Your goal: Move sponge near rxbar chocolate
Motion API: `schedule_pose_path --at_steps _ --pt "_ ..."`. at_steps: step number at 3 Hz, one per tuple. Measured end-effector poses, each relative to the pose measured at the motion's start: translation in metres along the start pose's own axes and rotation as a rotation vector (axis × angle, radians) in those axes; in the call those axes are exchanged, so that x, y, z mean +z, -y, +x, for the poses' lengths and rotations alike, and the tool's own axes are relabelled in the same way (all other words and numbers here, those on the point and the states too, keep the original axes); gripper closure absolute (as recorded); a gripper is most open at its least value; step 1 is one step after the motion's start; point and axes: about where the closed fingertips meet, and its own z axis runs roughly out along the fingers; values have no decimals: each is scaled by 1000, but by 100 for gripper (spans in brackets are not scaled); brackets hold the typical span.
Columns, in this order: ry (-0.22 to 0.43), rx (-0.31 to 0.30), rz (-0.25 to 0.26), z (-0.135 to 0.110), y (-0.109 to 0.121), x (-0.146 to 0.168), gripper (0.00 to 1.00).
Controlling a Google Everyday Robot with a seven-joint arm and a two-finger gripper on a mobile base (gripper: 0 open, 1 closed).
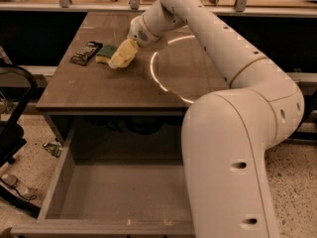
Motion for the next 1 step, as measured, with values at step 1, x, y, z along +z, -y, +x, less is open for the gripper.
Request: schedule_pose_path --at_steps 1 --pt "0 0 0 0 0 0 0"
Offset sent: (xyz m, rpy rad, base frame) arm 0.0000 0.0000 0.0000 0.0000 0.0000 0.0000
